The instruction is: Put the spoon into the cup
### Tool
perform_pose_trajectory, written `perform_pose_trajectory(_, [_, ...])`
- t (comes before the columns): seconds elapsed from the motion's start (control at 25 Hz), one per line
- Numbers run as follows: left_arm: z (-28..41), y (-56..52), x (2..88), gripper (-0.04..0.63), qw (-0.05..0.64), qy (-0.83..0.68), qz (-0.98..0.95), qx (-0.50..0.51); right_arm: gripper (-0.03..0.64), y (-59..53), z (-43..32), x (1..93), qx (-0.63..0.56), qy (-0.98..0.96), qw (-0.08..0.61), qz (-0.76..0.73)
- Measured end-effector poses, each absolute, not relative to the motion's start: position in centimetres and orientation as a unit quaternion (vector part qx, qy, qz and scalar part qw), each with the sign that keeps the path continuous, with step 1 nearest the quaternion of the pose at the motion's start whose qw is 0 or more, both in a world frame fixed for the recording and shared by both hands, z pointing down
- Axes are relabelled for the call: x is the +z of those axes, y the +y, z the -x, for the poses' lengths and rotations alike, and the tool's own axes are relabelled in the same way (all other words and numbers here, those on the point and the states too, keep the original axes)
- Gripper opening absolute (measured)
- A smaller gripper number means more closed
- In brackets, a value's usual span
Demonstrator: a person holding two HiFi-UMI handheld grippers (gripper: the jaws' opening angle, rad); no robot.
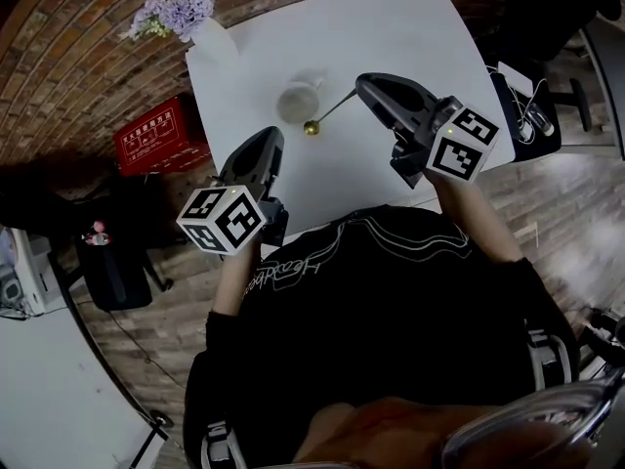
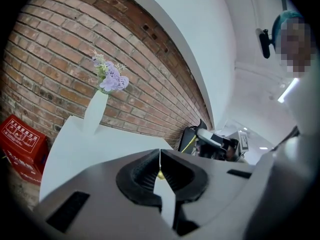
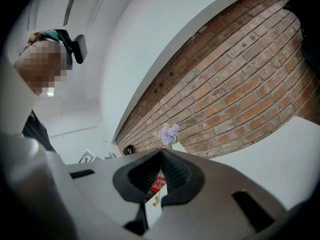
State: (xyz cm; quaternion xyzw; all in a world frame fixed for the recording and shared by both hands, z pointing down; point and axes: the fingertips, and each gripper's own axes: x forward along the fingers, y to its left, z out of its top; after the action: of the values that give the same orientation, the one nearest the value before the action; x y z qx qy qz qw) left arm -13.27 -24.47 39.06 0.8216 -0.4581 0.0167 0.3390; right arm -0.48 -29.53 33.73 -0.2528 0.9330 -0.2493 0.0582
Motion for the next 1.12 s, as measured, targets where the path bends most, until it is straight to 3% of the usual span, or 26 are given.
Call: perform_pose_trajectory(1.12, [17.9, -26.1, 48.3, 0.008, 0.426, -0.499, -0.754, 0.028, -0.002, -36.8, 5.9, 43.8, -0.294, 0.921, -0.01, 0.255])
